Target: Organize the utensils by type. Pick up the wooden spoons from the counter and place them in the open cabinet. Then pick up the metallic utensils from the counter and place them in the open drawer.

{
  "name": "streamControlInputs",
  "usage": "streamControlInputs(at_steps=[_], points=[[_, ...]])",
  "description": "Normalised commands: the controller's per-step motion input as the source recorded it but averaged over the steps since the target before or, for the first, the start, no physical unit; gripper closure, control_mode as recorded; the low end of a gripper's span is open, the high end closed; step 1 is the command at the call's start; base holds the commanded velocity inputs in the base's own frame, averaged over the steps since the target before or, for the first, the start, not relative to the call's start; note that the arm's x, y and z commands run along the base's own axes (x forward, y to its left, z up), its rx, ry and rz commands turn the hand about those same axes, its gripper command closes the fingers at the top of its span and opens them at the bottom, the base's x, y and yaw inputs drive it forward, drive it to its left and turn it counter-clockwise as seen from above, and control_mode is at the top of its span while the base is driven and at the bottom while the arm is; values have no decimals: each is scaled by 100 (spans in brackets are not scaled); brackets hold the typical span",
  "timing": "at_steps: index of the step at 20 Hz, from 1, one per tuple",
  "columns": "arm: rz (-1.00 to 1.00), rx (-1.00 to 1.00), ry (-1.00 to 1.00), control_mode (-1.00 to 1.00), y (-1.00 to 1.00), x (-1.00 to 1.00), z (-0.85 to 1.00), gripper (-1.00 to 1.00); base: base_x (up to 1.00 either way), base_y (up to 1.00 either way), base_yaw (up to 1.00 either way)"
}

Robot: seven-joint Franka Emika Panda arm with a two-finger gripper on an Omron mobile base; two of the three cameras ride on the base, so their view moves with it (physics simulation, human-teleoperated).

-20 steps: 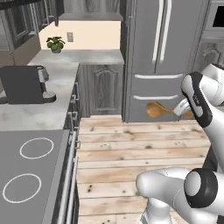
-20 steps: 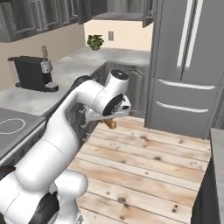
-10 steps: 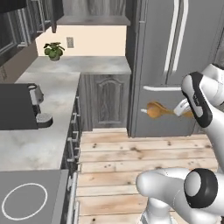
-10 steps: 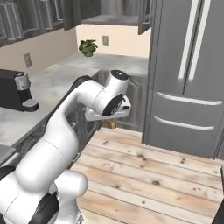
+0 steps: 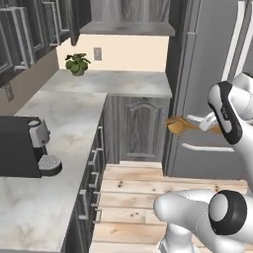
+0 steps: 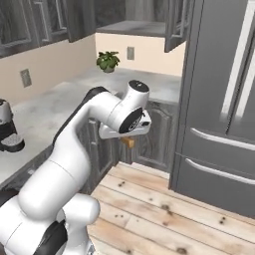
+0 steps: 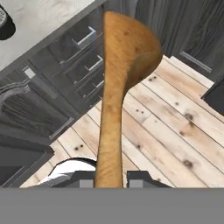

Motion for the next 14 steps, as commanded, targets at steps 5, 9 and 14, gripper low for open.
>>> streamControlInputs(at_steps=[5, 9, 14], points=[[0, 0, 0, 100, 0, 0, 0, 100, 92, 19, 17], [0, 0, 0, 100, 0, 0, 0, 100, 88, 25, 5], [0, 0, 0, 100, 0, 0, 0, 100, 84, 31, 0]])
